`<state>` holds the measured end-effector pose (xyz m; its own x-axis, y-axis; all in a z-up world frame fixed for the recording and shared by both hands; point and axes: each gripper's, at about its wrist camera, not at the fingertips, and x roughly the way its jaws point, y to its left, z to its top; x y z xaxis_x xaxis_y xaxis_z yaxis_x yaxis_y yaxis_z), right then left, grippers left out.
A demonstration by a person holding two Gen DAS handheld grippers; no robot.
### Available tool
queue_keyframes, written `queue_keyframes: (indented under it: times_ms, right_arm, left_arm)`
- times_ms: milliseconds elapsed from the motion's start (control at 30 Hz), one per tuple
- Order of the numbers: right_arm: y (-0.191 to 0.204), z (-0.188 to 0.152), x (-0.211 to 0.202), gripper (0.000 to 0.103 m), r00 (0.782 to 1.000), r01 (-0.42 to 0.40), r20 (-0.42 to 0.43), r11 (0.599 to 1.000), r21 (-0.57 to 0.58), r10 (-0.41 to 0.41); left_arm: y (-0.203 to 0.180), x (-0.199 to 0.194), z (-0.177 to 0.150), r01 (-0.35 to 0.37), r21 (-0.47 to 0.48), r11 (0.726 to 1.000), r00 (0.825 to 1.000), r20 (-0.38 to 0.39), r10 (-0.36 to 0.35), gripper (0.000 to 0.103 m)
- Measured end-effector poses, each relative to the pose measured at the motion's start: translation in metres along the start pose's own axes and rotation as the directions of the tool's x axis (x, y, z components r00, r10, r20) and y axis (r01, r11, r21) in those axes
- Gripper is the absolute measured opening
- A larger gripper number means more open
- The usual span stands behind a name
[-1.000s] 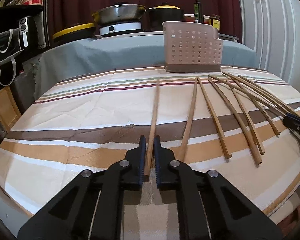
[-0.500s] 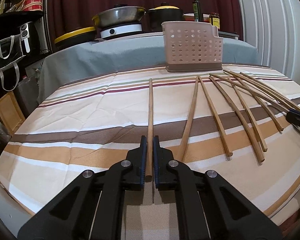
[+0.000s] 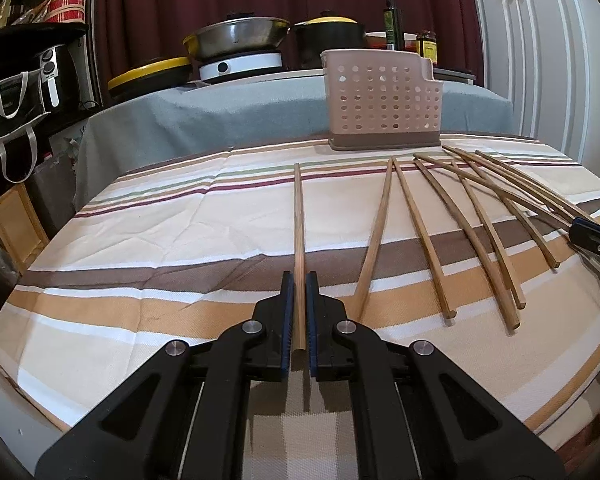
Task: Organize utensils
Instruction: 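Close the left gripper on a wooden chopstick while the right gripper closes on another, then lift the left gripper's chopstick toward the white holder while the right gripper carries its chopstick there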
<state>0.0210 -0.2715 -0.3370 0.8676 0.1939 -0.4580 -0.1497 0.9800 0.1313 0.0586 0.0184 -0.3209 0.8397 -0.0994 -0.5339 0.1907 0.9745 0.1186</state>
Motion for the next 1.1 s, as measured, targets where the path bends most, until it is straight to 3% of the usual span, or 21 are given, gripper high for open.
queue_keyframes:
  times_ms: [667,1100]
  right_arm:
    - [-0.001,-0.004,0.002,0.008,1.000,-0.009,-0.013,1.000,-0.006,0.008]
    - [0.009,0.023,-0.019,0.007,0.997,0.021,0.068,0.999,-0.032,-0.018]
  left_arm:
    - [-0.003,-0.004,0.000,-0.006,0.008,1.000,1.000,0.011,0.006,0.007]
    - [-0.004,-0.024,0.024,-0.024,0.006,1.000,0.997,0.071,0.023,0.007]
